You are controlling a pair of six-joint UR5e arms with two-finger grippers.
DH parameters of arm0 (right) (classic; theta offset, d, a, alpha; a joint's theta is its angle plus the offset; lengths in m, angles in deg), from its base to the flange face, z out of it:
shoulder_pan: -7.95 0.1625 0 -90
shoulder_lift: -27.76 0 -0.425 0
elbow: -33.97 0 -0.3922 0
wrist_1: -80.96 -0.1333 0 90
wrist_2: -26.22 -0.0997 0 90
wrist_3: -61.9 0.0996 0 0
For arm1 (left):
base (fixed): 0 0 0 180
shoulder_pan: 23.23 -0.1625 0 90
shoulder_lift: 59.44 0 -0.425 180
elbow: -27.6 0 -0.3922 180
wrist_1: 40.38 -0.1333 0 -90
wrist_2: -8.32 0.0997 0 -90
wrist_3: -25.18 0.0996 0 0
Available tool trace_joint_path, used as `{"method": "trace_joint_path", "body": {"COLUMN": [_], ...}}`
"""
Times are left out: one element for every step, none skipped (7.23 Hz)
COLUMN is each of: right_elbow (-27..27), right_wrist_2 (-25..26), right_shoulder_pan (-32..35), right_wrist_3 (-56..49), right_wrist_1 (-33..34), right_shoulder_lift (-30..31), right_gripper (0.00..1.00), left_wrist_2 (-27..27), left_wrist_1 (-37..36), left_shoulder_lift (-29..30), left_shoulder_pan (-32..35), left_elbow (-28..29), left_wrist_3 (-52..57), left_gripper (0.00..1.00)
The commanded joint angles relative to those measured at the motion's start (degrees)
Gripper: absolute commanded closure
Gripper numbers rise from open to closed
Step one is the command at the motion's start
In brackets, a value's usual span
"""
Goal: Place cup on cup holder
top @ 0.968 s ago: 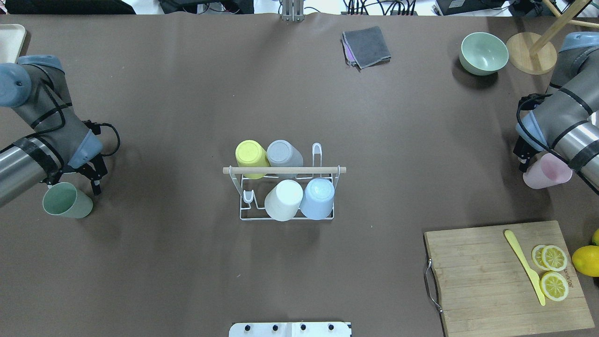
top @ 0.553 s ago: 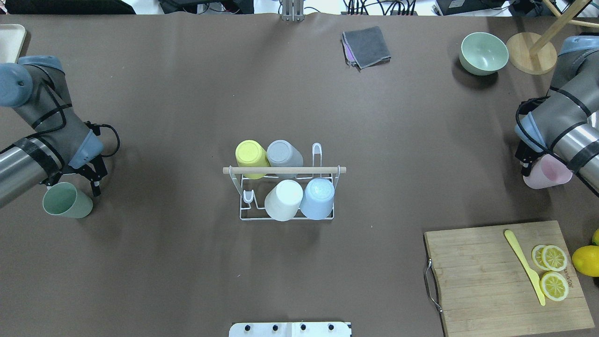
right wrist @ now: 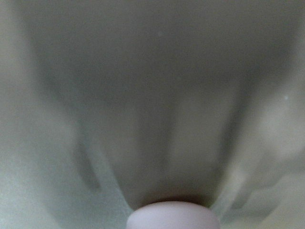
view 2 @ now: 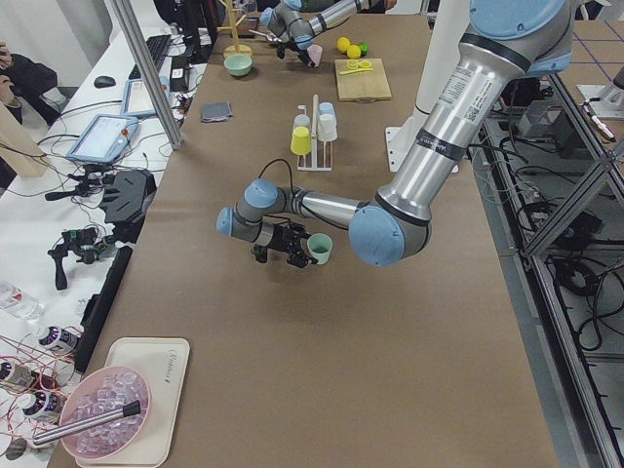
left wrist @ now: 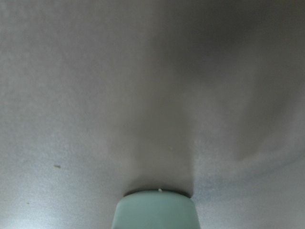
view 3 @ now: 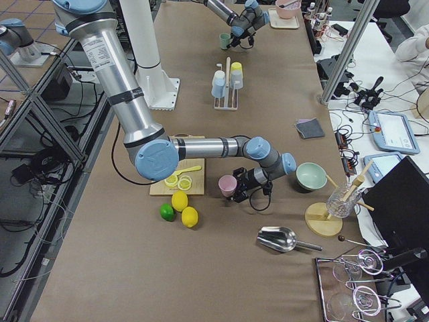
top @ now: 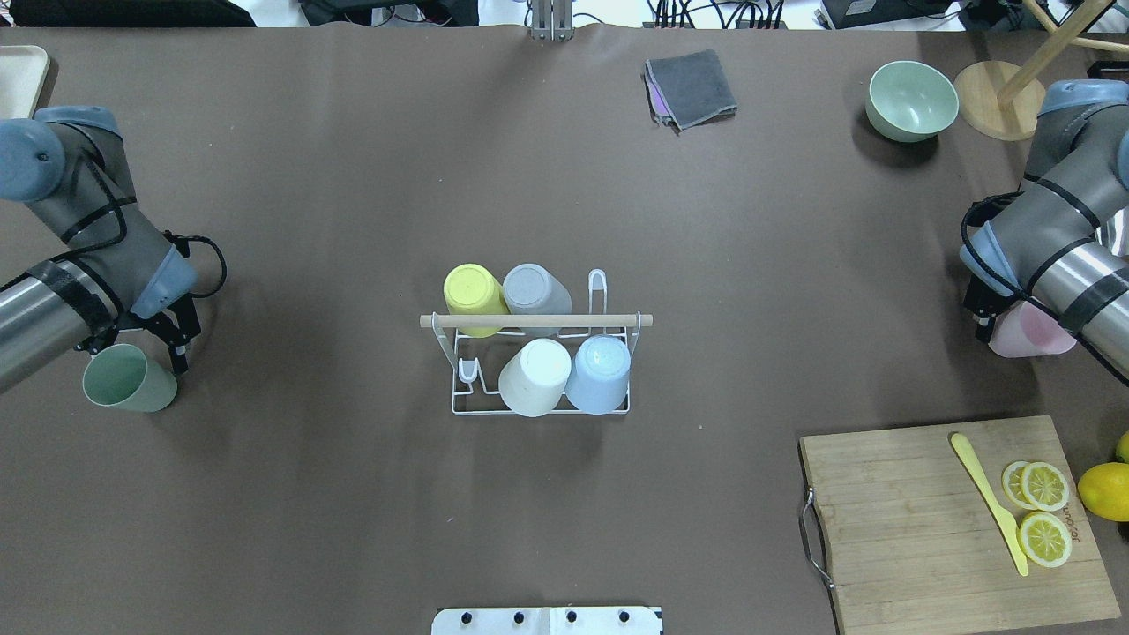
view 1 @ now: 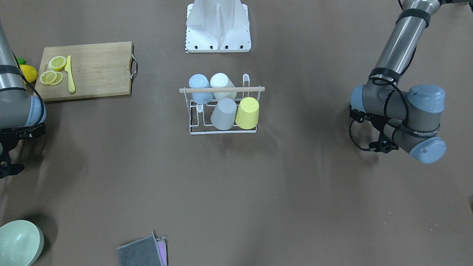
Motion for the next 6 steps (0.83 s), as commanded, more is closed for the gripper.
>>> {"method": "trace_joint_path", "body": {"right_elbow": [0.97,0.97,0.89,0.89,0.89,0.89], "right_wrist_2": [0.03,0.03,0.03,0.03,0.03,0.03], "right_shoulder_pan": [-0.45,-0.45,-0.28,-0.01,0.60,1.30], "right_wrist_3": [-0.02,-0.03,-0.11,-0.11,-0.20,-0.29], "right_wrist_1": [0.16,0.42,0.94,1.04,1.04,1.12], "right_shoulder_lift": [-0.08,-0.08,-0.25,-0.25,-0.34,-0.34], "right_gripper": [0.39,0.56,0.66,0.71,0.71,0.71], "left_wrist_2": [-0.21,-0.82,-0.82,-0.82,-0.82,-0.56], "left_wrist_1": [-1.31,-1.66,-2.88,-6.11,-9.54,-10.18], "left_shoulder_lift": [-0.09,-0.09,-0.09,0.00,0.00,-0.09], "left_shoulder_pan": [0.08,0.26,0.69,1.48,2.10,3.67], "left_elbow": [-0.20,-0.20,-0.46,-1.16,-2.29,-3.26], "left_wrist_3": [1.19,1.10,1.19,3.71,6.35,7.07], "left_gripper": [0.87,1.00,1.00,1.00,1.00,1.00]}}
